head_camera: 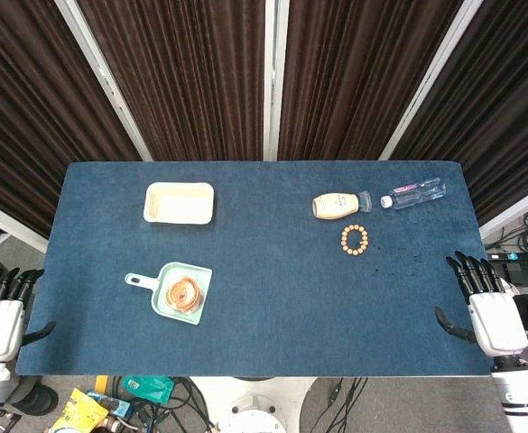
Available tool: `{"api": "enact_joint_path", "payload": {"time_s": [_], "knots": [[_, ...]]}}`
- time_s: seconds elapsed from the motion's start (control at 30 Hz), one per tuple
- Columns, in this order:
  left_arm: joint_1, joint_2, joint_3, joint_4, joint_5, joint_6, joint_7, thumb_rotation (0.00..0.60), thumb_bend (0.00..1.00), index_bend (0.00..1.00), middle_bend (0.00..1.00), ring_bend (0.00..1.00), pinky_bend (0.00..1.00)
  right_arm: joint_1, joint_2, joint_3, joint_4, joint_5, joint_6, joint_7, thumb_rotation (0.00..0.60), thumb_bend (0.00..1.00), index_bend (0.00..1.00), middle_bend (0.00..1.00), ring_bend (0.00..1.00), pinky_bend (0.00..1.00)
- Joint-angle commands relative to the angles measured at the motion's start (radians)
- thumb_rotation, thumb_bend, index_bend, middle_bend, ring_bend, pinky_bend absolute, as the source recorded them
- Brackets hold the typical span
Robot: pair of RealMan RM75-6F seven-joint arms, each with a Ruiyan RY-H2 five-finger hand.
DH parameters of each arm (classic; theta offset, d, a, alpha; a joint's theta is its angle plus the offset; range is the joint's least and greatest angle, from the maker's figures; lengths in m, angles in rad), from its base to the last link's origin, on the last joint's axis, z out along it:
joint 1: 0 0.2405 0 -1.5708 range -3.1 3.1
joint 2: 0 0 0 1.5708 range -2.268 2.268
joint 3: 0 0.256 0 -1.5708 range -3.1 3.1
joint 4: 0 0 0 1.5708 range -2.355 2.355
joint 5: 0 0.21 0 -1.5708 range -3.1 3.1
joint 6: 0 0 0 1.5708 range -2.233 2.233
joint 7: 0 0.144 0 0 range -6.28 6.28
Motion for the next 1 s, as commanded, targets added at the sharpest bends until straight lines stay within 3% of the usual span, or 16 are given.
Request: {"api": "enact_joint_path", "payload": {"time_s": [0.03, 0.27, 0.4, 0.53, 0.63, 1.0], "knots": [[0.002, 0.001, 0.001, -0.002, -0.003, -0.002, 0.0, 0.6, 0.0, 0.16, 0.16, 0.08, 0.04, 0.0, -0.001, 0.002, -0.002, 0.0, 0.0, 0.0, 0.436, 0.28, 0.0, 0.04, 0.0, 0.0], [0.004, -0.002, 0.003, 0.01, 0.0, -0.004, -0.015, 0.6, 0.0, 0.16, 0.16, 0.08, 0.04, 0.017, -0.009, 0.02, -0.003, 0.014, -0.021, -0.021, 0.446, 0.28, 0.0, 0.06, 0.0, 0.0], [0.001, 0.001, 0.003, 0.004, 0.008, -0.003, -0.018, 0.6, 0.0, 0.16, 0.16, 0.08, 0.04, 0.058, -0.035, 0.06, 0.025, 0.047, -0.061, -0.018, 0.472, 0.28, 0.0, 0.21, 0.0, 0.0], [0.003, 0.005, 0.003, -0.002, 0.005, -0.005, -0.018, 0.6, 0.0, 0.16, 0.16, 0.08, 0.04, 0.124, -0.062, 0.097, 0.058, 0.095, -0.153, -0.037, 0.497, 0.28, 0.13, 0.32, 0.0, 0.0], [0.004, 0.007, 0.005, -0.002, 0.002, -0.009, -0.02, 0.6, 0.0, 0.16, 0.16, 0.08, 0.04, 0.183, -0.101, 0.128, 0.109, 0.141, -0.233, -0.051, 0.519, 0.28, 0.29, 0.34, 0.0, 0.0], [0.006, 0.013, 0.004, -0.011, -0.013, -0.023, -0.019, 0.6, 0.0, 0.16, 0.16, 0.08, 0.04, 0.387, -0.311, 0.173, 0.393, 0.249, -0.475, -0.166, 0.558, 0.28, 0.33, 0.32, 0.0, 0.0]]}}
